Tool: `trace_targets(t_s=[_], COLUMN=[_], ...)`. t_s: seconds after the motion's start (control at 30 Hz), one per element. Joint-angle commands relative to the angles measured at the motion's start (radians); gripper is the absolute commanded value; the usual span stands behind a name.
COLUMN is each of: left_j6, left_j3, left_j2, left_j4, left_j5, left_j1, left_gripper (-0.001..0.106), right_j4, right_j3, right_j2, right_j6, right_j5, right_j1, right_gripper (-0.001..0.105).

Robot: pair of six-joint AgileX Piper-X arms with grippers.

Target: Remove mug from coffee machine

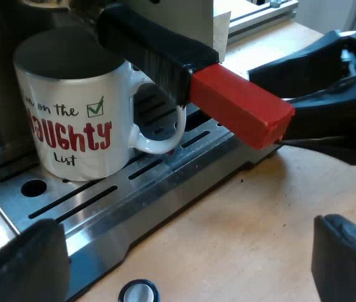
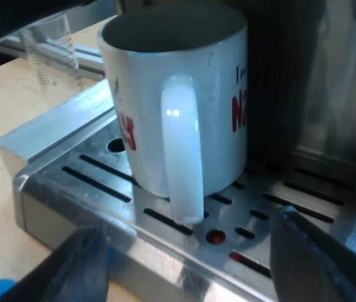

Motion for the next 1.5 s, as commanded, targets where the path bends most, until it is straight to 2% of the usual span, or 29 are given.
trace_targets(t_s=[0.03,0.3,0.43,0.67,0.93,1.13,1.17,1.2,1.27,1.5], left_j6=[0.003,0.003,0.003,0.003,0.003,0.003,0.003,0.003,0.003,0.003], left_j3=[0.000,0.000,0.000,0.000,0.000,0.000,0.000,0.000,0.000,0.000], left_j2=[0.002,0.002,0.002,0.002,0.002,0.002,0.002,0.002,0.002,0.002], left_j4=[-0.012,-0.012,-0.012,-0.012,-0.012,-0.012,-0.012,-0.012,-0.018,-0.040], left_j5=[-0.010,-0.008,-0.004,-0.003,-0.003,-0.003,-0.003,-0.003,-0.003,-0.003], left_j1=[-0.005,-0.005,-0.005,-0.005,-0.005,-0.005,-0.005,-0.005,-0.005,-0.005], left_gripper=[0.080,0.080,0.080,0.080,0.080,0.080,0.080,0.080,0.080,0.080], right_j4=[-0.021,-0.021,-0.021,-0.021,-0.002,0.021,0.028,0.028,0.028,0.041], right_j3=[-0.049,-0.152,-0.202,-0.282,-0.330,-0.330,-0.330,-0.330,-0.330,-0.330], right_j2=[0.042,0.148,0.201,0.268,0.304,0.304,0.304,0.304,0.304,0.294], right_j6=[-0.001,-0.001,0.040,0.039,0.045,0.045,0.045,0.045,0.041,0.035], right_j5=[-0.001,-0.001,0.002,-0.002,-0.002,-0.002,-0.002,0.003,0.003,0.003], right_j1=[0.003,-0.004,-0.010,-0.010,-0.010,-0.010,-0.010,-0.010,-0.010,-0.003], right_gripper=[0.058,0.058,0.058,0.058,0.058,0.043,0.032,0.016,0.000,0.000])
